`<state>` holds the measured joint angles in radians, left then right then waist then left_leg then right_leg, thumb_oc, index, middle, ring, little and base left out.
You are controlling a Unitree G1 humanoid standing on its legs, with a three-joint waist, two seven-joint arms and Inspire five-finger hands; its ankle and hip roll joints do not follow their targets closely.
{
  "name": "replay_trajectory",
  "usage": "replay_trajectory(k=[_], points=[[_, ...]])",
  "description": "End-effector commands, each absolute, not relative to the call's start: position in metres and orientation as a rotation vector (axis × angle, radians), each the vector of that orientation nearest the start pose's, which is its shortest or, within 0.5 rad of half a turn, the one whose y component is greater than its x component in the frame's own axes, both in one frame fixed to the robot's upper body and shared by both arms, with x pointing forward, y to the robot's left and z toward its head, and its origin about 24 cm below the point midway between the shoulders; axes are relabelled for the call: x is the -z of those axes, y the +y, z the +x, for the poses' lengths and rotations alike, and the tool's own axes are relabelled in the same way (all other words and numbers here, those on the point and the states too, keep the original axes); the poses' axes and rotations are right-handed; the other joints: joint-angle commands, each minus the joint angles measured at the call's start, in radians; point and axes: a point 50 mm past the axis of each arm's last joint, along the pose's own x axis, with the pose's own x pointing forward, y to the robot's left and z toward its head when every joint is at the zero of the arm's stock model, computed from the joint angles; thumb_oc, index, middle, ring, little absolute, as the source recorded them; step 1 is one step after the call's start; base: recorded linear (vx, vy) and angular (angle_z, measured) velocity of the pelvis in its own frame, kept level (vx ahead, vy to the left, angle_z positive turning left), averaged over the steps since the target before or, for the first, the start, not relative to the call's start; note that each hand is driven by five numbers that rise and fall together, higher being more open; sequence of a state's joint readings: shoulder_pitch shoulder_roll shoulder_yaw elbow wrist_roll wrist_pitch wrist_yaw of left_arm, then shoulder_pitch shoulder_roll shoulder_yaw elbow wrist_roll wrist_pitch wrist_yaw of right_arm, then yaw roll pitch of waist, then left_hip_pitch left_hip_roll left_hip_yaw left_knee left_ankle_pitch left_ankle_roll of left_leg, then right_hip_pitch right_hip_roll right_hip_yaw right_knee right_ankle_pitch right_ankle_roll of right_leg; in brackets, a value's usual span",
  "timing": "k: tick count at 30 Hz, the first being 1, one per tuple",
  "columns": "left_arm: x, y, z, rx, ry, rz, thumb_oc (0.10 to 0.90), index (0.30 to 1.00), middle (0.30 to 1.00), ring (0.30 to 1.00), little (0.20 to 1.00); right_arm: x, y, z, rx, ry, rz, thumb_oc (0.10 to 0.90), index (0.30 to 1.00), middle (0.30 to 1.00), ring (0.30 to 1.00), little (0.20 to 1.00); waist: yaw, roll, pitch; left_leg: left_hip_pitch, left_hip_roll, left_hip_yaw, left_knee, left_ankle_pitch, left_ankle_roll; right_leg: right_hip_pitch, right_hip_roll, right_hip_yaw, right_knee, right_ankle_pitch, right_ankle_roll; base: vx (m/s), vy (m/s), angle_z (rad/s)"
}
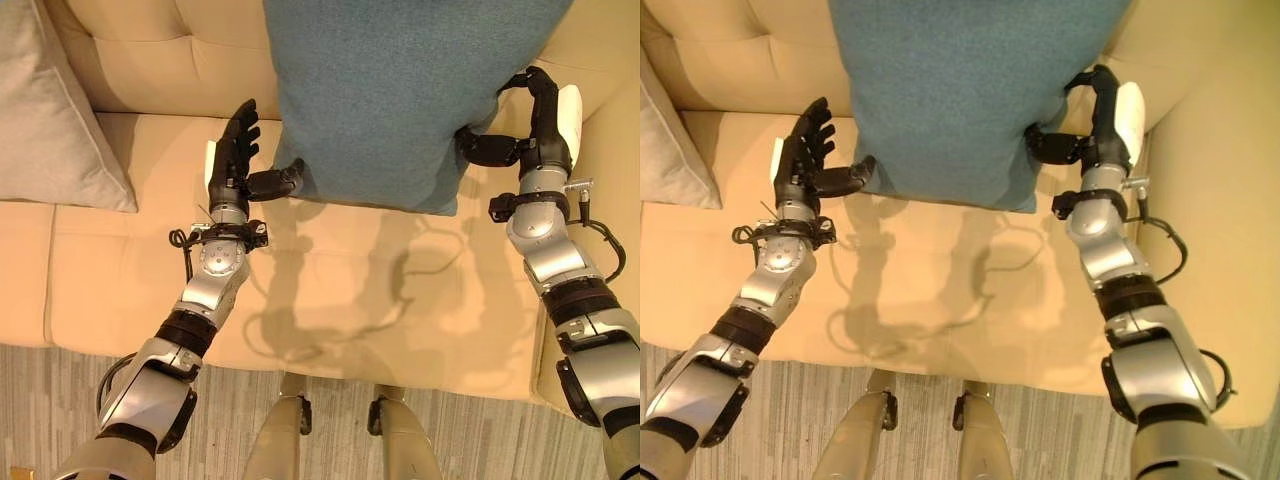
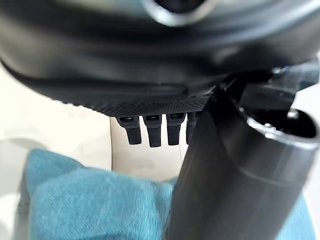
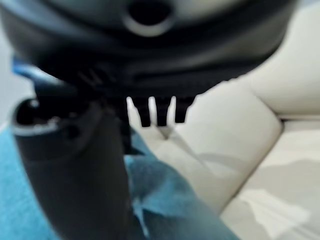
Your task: Pick up all the scattered cushions and arrange them neatly on the sofa.
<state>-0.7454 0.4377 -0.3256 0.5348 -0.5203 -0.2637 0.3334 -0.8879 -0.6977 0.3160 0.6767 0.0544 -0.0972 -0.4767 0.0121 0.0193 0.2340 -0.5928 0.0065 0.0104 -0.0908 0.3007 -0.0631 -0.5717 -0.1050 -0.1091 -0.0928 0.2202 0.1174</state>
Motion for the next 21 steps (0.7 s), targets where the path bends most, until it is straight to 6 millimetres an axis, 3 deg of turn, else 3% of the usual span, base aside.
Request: replay_trajectory(k=[1, 7, 8, 9, 10, 12, 13, 14, 15, 18, 19, 20, 21], points=[[-0.177, 0.162, 0.367, -0.009, -0.454, -0.003, 0.8, 0.9, 0.9, 0.9, 0.9, -0.242, -0.25, 0.37, 0.462, -0.563, -0.58, 0.8, 0.9, 0.9, 0.9, 0.9, -0.007, -0.031, -0.159, 0.018, 0.001, 0.019, 0.003, -0.167, -0.044, 0.004, 0.004, -0.019, 0.006, -0.092, 0.035, -0.03, 0.004, -0.13], [-0.145, 0.196, 0.351, -0.082, -0.369, -0.003, 0.8, 0.9, 0.9, 0.9, 0.9, -0.186, -0.279, 0.342, 0.45, -0.432, -0.532, 0.8, 0.9, 0.9, 0.9, 0.9, -0.025, -0.039, -0.182, 0.055, 0.006, 0.026, 0.003, -0.176, -0.045, 0.039, 0.005, -0.03, 0.006, -0.098, 0.032, -0.01, -0.007, -0.11], [-0.145, 0.196, 0.351, -0.082, -0.368, -0.002, 0.8, 0.9, 0.9, 0.9, 0.9, -0.185, -0.279, 0.341, 0.45, -0.431, -0.532, 0.8, 0.9, 0.9, 0.9, 0.9, -0.025, -0.039, -0.183, 0.056, 0.006, 0.026, 0.003, -0.176, -0.045, 0.039, 0.005, -0.03, 0.006, -0.098, 0.032, 0.01, -0.005, -0.05], [-0.14, 0.206, 0.347, -0.096, -0.353, 0.016, 0.8, 0.9, 0.9, 0.9, 0.9, -0.173, -0.284, 0.335, 0.436, -0.395, -0.518, 0.8, 0.9, 0.9, 0.9, 0.9, -0.027, -0.041, -0.187, 0.069, 0.005, 0.027, 0.003, -0.179, -0.044, 0.052, 0.006, -0.031, 0.006, -0.1, 0.032, 0.03, -0.005, -0.04], [-0.125, 0.225, 0.335, -0.12, -0.309, 0.053, 0.8, 0.9, 0.9, 0.9, 0.9, -0.146, -0.291, 0.321, 0.404, -0.317, -0.49, 0.8, 0.9, 0.9, 0.9, 0.9, -0.03, -0.042, -0.195, 0.099, 0.006, 0.03, 0.003, -0.186, -0.044, 0.085, 0.004, -0.035, 0.006, -0.105, 0.031, 0.05, -0.003, -0.03], [-0.118, 0.231, 0.329, -0.126, -0.291, 0.068, 0.8, 0.9, 0.9, 0.9, 0.9, -0.136, -0.294, 0.314, 0.395, -0.287, -0.479, 0.8, 0.9, 0.9, 0.9, 0.9, -0.031, -0.045, -0.197, 0.116, 0.007, 0.033, 0.003, -0.189, -0.043, 0.102, 0.005, -0.036, 0.006, -0.108, 0.031, 0.05, -0.004, -0.04], [-0.085, 0.25, 0.304, -0.152, -0.183, 0.108, 0.8, 0.9, 0.9, 0.9, 0.9, -0.097, -0.302, 0.291, 0.367, -0.168, -0.425, 0.8, 0.9, 0.9, 0.9, 0.9, -0.033, -0.048, -0.203, 0.176, 0.017, 0.038, 0.003, -0.2, -0.045, 0.166, 0.001, -0.04, 0.006, -0.12, 0.03, 0.06, -0.01, -0.05], [-0.069, 0.258, 0.292, -0.172, -0.126, 0.113, 0.8, 0.9, 0.9, 0.9, 0.9, -0.082, -0.304, 0.281, 0.357, -0.118, -0.413, 0.8, 0.9, 0.9, 0.9, 0.9, -0.033, -0.049, -0.205, 0.198, 0.02, 0.041, 0.003, -0.203, -0.045, 0.19, 0.0, -0.043, 0.006, -0.125, 0.03, 0.06, -0.01, -0.07], [-0.069, 0.258, 0.292, -0.172, -0.125, 0.114, 0.8, 0.9, 0.9, 0.9, 0.9, -0.081, -0.304, 0.281, 0.356, -0.116, -0.414, 0.8, 0.9, 0.9, 0.9, 0.9, -0.033, -0.049, -0.205, 0.2, 0.02, 0.041, 0.003, -0.204, -0.045, 0.193, 0.0, -0.043, 0.006, -0.125, 0.03, 0.03, 0.0, -0.03], [-0.023, 0.272, 0.257, -0.214, 0.048, 0.098, 0.8, 0.9, 0.9, 0.9, 0.9, -0.044, -0.306, 0.256, 0.344, 0.019, -0.379, 0.8, 0.9, 0.9, 0.9, 0.9, -0.032, -0.048, -0.212, 0.265, 0.025, 0.049, 0.003, -0.21, -0.04, 0.258, 0.002, -0.051, 0.006, -0.137, 0.028, 0.05, 0.004, 0.04], [-0.023, 0.272, 0.257, -0.214, 0.048, 0.099, 0.8, 0.9, 0.9, 0.9, 0.9, -0.044, -0.306, 0.256, 0.344, 0.019, -0.379, 0.8, 0.9, 0.9, 0.9, 0.9, -0.032, -0.048, -0.212, 0.264, 0.025, 0.049, 0.003, -0.209, -0.04, 0.258, 0.002, -0.051, 0.006, -0.137, 0.028, 0.08, -0.009, -0.04], [0.006, 0.282, 0.23, -0.251, 0.175, 0.107, 0.8, 0.9, 0.9, 0.9, 0.9, -0.015, -0.307, 0.235, 0.348, 0.131, -0.369, 0.8, 0.9, 0.9, 0.9, 0.9, -0.026, -0.046, -0.211, 0.32, 0.034, 0.057, 0.003, -0.221, -0.037, 0.311, 0.005, -0.058, 0.006, -0.151, 0.028, 0.07, 0.0, -0.08], [0.017, 0.286, 0.217, -0.257, 0.231, 0.131, 0.8, 0.9, 0.9, 0.9, 0.9, -0.004, -0.308, 0.227, 0.348, 0.179, -0.36, 0.8, 0.9, 0.9, 0.9, 0.9, -0.026, -0.045, -0.215, 0.336, 0.035, 0.059, 0.003, -0.22, -0.035, 0.325, 0.006, -0.06, 0.006, -0.153, 0.026, 0.12, -0.008, -0.1]])
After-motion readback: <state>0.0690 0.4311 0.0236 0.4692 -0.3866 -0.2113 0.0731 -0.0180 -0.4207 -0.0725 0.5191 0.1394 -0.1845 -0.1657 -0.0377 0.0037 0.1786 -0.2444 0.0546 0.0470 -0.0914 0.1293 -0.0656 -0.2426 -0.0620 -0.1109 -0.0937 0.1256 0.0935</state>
